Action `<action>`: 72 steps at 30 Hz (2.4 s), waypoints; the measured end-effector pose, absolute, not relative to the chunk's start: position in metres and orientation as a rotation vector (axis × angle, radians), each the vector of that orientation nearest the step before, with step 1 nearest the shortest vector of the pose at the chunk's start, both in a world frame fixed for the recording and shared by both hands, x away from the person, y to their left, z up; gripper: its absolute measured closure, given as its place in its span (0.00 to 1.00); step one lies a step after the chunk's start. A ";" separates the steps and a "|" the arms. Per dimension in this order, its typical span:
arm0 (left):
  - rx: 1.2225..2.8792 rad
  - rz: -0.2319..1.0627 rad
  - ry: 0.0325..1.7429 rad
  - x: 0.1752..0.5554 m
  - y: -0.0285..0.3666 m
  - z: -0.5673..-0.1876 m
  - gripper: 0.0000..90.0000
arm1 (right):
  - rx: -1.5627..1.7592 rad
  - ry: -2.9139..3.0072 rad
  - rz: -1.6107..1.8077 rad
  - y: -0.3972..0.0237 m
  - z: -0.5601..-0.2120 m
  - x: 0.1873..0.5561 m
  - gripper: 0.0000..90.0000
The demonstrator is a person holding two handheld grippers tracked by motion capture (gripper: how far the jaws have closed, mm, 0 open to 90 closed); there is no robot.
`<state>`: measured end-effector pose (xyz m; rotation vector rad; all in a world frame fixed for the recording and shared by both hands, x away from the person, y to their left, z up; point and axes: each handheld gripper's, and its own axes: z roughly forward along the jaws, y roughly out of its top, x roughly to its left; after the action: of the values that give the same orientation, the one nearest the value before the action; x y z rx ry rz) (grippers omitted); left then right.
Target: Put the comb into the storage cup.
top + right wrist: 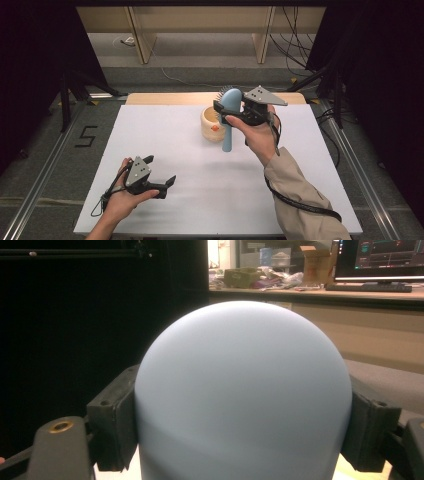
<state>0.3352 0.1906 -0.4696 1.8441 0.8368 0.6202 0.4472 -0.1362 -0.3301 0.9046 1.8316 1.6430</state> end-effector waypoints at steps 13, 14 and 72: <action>1.843 0.621 0.840 0.335 0.190 -0.470 0.00 | 0.904 1.789 1.652 -0.140 -0.323 0.454 0.23; 1.843 0.621 0.840 0.335 0.190 -0.470 0.00 | 0.901 1.786 1.652 -0.140 -0.323 0.454 0.23; 1.828 0.623 0.847 0.336 0.192 -0.469 0.00 | 0.896 1.668 1.675 -0.138 -0.309 0.484 0.23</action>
<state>0.3361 0.1920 -0.4690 1.8281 0.8470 0.6232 0.4840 -0.1378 -0.3089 0.8958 1.6682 1.6752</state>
